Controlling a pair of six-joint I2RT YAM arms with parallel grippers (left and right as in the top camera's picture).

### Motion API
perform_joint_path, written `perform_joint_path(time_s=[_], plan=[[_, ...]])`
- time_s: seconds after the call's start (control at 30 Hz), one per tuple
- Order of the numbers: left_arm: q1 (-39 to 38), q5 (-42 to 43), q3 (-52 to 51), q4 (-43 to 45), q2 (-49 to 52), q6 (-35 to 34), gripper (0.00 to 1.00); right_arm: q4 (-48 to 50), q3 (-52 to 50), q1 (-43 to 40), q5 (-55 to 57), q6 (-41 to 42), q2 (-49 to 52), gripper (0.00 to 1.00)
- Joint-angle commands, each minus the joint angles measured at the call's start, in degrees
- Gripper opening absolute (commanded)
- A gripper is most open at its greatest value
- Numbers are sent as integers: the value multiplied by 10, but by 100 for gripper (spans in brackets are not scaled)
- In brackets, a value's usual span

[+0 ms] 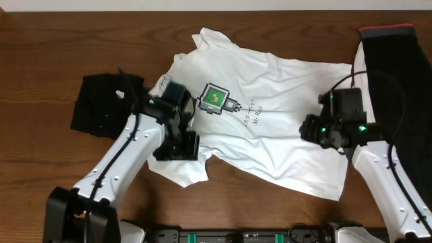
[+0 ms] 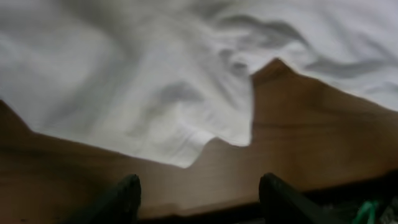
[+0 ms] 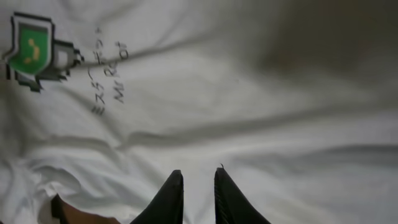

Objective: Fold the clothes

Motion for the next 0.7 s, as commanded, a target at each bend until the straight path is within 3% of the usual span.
perform_joint_path(time_s=[0.0,0.07,0.2,0.27,0.47,0.67], plan=[[0,-6,-63,56,3,-58,64,2,40,-10,-1,-23,11,17],[1,-14,-104,113,3,-99,63,3,58,-10,-2,-23,19,16],[4,-19,-171,211,3,-157,43,6,84,-10,-2,-23,37,11],[4,-19,-185,217,3,-171,34,14,87,-10,-2,-23,46,10],[4,-17,-191,128,4,-172,8,53,87,-10,-2,-27,96,10],[4,-18,-191,56,1,-193,6,92,87,-10,-4,-36,170,9]])
